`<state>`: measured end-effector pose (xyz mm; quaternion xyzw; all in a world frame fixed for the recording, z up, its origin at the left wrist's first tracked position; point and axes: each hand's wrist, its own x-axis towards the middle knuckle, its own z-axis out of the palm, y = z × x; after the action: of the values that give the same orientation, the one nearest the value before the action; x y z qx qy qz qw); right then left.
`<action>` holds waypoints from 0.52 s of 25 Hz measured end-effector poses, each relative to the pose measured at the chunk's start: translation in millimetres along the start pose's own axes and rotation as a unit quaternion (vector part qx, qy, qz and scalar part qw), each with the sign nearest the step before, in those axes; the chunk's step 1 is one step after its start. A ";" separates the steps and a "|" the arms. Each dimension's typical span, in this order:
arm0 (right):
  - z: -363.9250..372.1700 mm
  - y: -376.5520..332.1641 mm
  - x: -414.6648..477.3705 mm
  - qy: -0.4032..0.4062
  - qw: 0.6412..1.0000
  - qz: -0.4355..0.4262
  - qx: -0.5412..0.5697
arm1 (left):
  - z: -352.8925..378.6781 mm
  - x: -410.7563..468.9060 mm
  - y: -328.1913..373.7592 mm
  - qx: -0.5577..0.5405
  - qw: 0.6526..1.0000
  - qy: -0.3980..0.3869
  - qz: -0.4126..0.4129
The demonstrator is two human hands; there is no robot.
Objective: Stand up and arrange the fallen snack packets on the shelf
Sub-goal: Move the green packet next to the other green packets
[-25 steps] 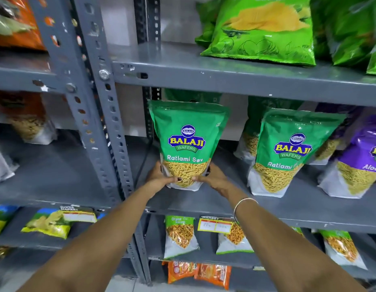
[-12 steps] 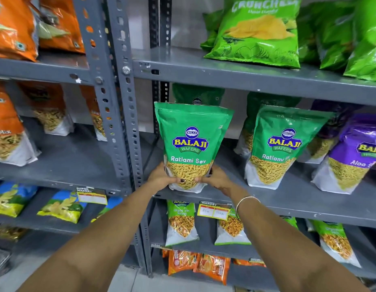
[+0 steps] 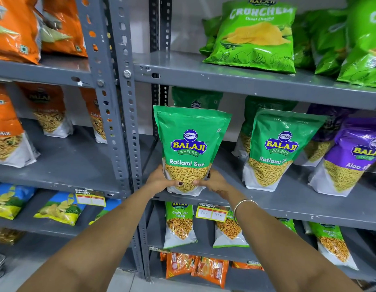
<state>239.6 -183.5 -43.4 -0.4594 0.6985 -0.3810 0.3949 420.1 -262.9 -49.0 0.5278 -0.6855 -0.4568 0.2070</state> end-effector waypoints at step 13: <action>2.3 -3.9 -3.9 0.007 1.000 -0.006 -0.011 | -2.8 -3.5 2.6 0.004 1.000 -0.012 -0.009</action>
<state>244.1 -181.4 -40.1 -0.4650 0.7029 -0.3786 0.3826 422.1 -260.8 -44.7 0.5293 -0.6848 -0.4626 0.1921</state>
